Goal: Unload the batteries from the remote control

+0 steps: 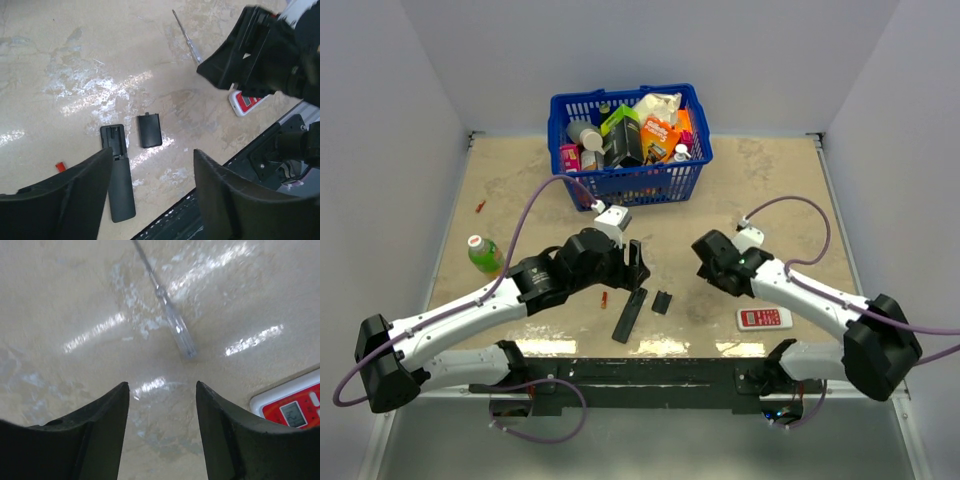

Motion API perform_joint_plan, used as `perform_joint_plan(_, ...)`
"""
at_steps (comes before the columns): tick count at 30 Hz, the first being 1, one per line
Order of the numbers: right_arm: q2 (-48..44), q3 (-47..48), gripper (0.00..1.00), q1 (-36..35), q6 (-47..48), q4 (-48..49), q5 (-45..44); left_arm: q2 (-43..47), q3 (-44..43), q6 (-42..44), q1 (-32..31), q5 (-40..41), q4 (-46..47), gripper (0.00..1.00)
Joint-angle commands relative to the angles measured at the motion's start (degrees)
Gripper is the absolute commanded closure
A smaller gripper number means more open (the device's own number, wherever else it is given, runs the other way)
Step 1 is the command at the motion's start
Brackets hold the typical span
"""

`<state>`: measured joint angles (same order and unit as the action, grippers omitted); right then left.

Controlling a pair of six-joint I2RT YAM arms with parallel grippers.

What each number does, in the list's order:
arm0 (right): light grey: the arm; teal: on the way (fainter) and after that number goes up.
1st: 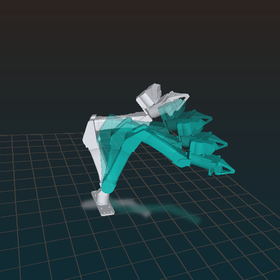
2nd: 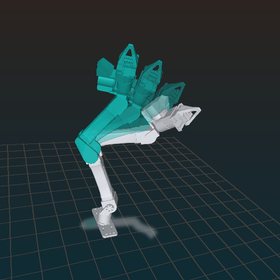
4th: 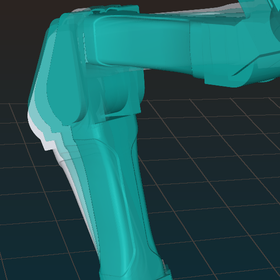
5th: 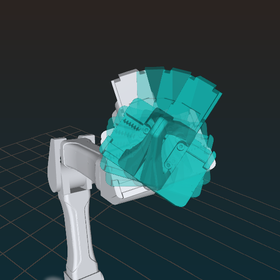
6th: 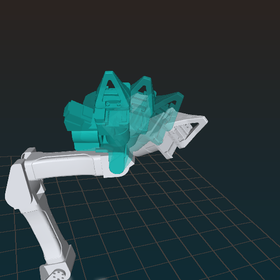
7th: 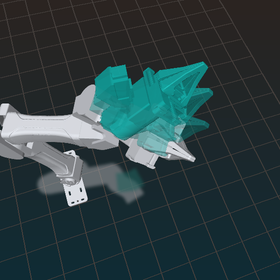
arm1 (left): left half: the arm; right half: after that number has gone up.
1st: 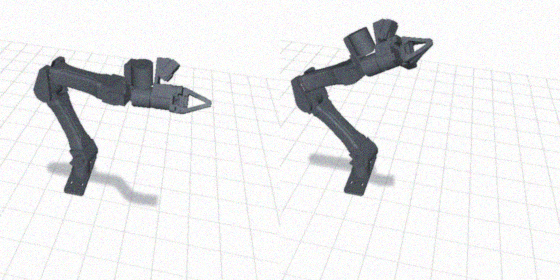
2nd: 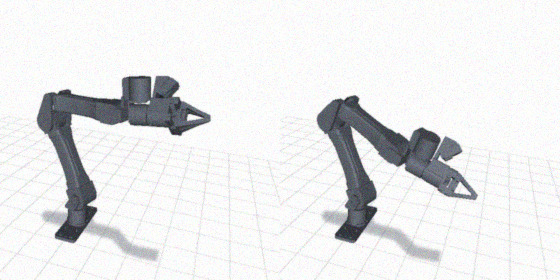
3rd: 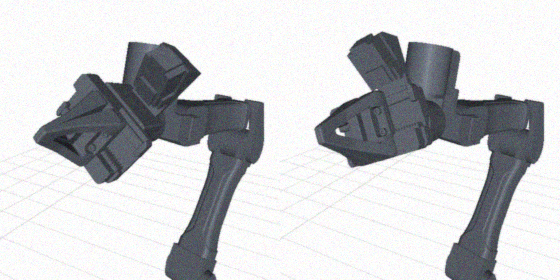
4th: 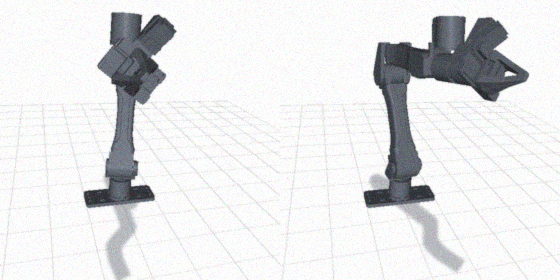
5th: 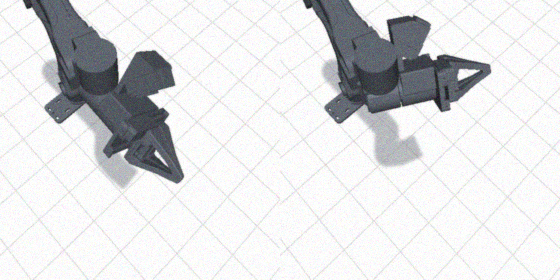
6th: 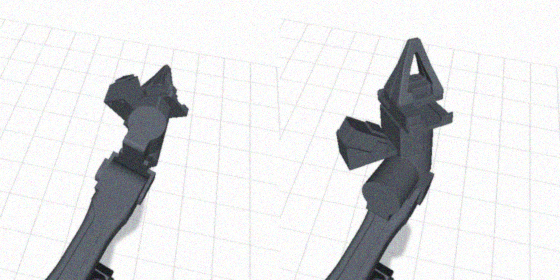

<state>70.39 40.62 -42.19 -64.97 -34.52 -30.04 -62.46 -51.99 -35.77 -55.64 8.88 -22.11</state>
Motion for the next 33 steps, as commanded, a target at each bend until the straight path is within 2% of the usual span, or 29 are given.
perform_joint_plan(1, 6.1, 9.8, 0.42, 6.9, -10.5, -17.3, -3.5, 0.6, -0.9, 3.8, -0.1, 2.6, 0.8, 0.24)
perform_joint_plan(2, 7.4, 11.2, 0.42, 8.4, -11.3, -22.5, -3.1, 0.4, -1.0, 4.5, -0.1, 2.6, 0.3, 0.18)
perform_joint_plan(4, 9.9, 14.1, 0.41, 12.5, -12.9, -26.8, -2.7, 0.1, -1.3, 6.6, -0.1, 2.9, -0.1, 0.13)
perform_joint_plan(5, 9.9, 14.2, 0.32, 14.1, -12.8, -28.2, -2.6, 0.0, -1.2, 7.1, -0.1, 2.8, -0.3, 0.05)
perform_joint_plan(7, 6.8, 11.5, 0.28, 20.2, -10.3, -27.0, 0.1, 0.1, -1.0, 8.7, -0.1, 2.6, -0.5, 0.01)
perform_joint_plan(10, 0.8, 6.6, 0.25, 27.4, -7.0, -23.8, 2.8, 1.5, -0.1, 10.1, -0.1, 2.1, -0.4, 0.00)
perform_joint_plan(15, -1.0, 2.7, 0.23, 31.7, -6.7, -23.5, 3.2, 4.1, 2.2, 11.2, -0.1, 1.4, 0.1, 0.00)
perform_joint_plan(28, 2.6, -1.3, 0.24, 33.1, -13.3, -19.4, 8.1, 7.6, 4.2, 10.5, -0.1, 1.0, -1.4, 0.00)
perform_joint_plan(33, 4.4, -2.7, 0.25, 33.1, -15.7, -18.1, 8.3, 6.4, 2.3, 10.7, -0.1, 2.1, -4.2, 0.00)
